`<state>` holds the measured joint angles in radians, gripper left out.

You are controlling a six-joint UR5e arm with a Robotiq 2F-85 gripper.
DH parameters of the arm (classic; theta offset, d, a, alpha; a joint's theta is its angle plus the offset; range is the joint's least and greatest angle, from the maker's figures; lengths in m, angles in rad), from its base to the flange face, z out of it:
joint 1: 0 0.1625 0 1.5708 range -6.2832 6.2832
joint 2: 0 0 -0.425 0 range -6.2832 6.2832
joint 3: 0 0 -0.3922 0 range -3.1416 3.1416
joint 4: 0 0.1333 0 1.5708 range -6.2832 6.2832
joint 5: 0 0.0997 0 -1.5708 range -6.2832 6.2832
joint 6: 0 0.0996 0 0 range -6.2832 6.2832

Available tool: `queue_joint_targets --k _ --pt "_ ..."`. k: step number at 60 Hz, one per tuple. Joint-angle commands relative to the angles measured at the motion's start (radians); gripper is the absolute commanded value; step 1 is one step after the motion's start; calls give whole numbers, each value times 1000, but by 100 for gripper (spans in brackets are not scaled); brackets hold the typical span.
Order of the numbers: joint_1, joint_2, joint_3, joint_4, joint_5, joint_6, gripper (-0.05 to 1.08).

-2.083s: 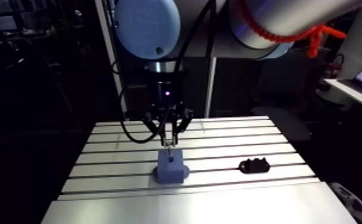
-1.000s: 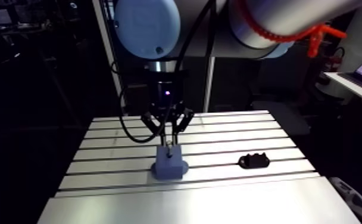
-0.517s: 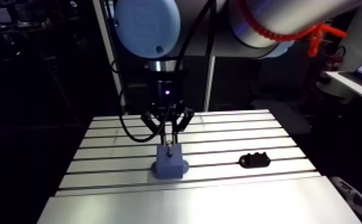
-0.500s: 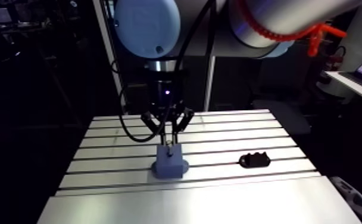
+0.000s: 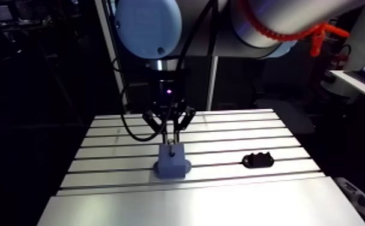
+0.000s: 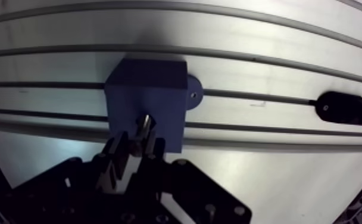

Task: Pick up the M10 bolt and insert it into the hex recess until seated.

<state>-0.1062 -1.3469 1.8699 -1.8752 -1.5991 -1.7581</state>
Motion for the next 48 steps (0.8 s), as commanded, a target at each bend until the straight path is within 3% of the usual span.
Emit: queue_joint_targets --k 1,48 --pt "0 1 2 -3 1 1 86" --pt "2 -5 7 8 -2 -1 86"
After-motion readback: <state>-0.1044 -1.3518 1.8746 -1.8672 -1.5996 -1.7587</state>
